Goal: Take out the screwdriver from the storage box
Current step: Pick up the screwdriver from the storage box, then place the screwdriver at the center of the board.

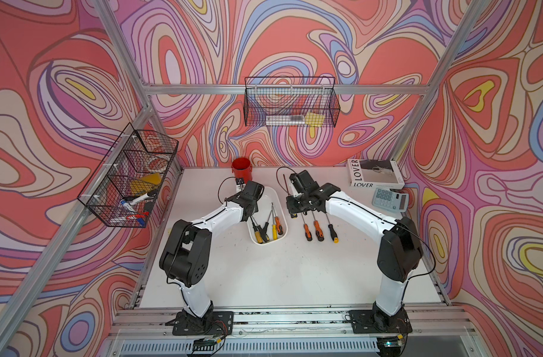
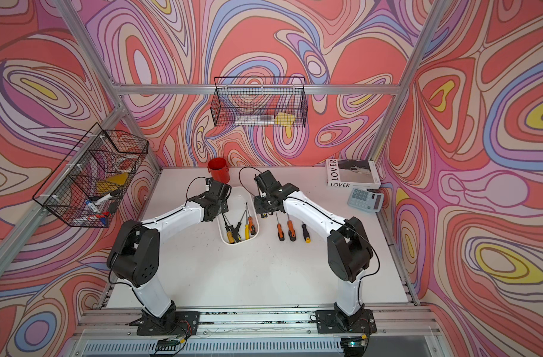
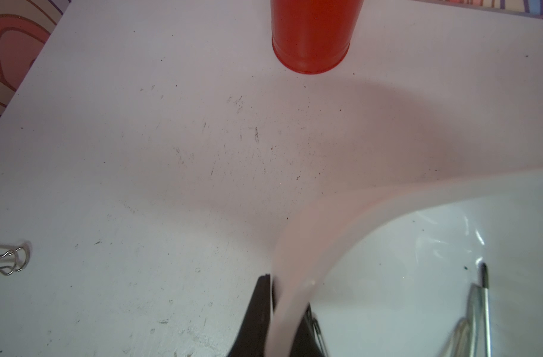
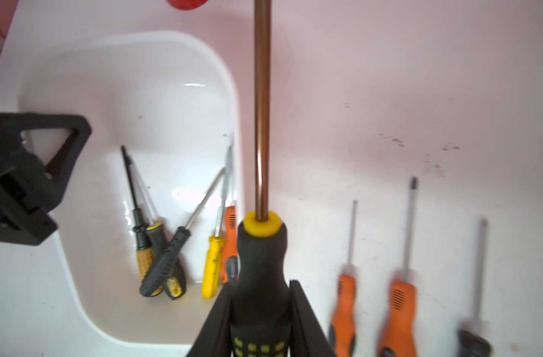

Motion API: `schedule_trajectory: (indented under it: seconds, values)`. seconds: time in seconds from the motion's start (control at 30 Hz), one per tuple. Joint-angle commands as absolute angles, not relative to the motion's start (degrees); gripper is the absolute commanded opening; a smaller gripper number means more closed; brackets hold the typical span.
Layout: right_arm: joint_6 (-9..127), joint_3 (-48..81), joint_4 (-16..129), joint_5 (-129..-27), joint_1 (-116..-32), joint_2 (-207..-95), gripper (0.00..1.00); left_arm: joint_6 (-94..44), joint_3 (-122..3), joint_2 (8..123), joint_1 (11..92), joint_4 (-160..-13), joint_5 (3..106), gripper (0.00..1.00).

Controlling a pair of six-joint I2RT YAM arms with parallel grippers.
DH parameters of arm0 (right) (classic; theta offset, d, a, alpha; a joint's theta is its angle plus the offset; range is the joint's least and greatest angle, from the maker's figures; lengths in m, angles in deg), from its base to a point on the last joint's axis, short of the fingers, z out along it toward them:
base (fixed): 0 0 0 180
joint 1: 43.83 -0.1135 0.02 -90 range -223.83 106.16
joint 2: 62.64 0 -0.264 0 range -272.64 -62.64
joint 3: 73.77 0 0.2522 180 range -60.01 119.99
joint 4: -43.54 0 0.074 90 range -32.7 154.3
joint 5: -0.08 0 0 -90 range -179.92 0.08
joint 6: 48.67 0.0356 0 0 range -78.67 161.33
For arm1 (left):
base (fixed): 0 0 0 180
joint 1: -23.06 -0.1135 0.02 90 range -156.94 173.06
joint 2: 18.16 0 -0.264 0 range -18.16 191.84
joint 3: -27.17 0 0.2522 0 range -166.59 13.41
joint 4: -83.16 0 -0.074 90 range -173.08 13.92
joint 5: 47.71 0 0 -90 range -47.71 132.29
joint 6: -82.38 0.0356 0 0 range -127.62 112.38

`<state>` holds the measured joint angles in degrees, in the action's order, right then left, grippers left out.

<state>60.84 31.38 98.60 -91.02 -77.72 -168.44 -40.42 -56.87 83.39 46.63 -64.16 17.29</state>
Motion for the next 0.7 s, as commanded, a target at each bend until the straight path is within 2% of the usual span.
schedule_trajectory:
  seconds: [0.0, 0.37, 0.67]
  values:
    - [58.1, 28.6, 103.7, -94.6, -73.0, -166.2, 0.00, -38.8, -57.2, 83.2, 46.6, -62.6, 16.0, 0.00]
    - [56.5, 25.7, 111.3, -100.4, -61.2, -166.3, 0.00, -39.0, -56.8, 83.2, 46.6, -62.8, 16.2, 0.00]
    - [55.3, 26.2, 114.5, -101.5, -57.9, -174.5, 0.00, -38.8, -56.4, 82.6, 46.6, -62.4, 15.5, 0.00]
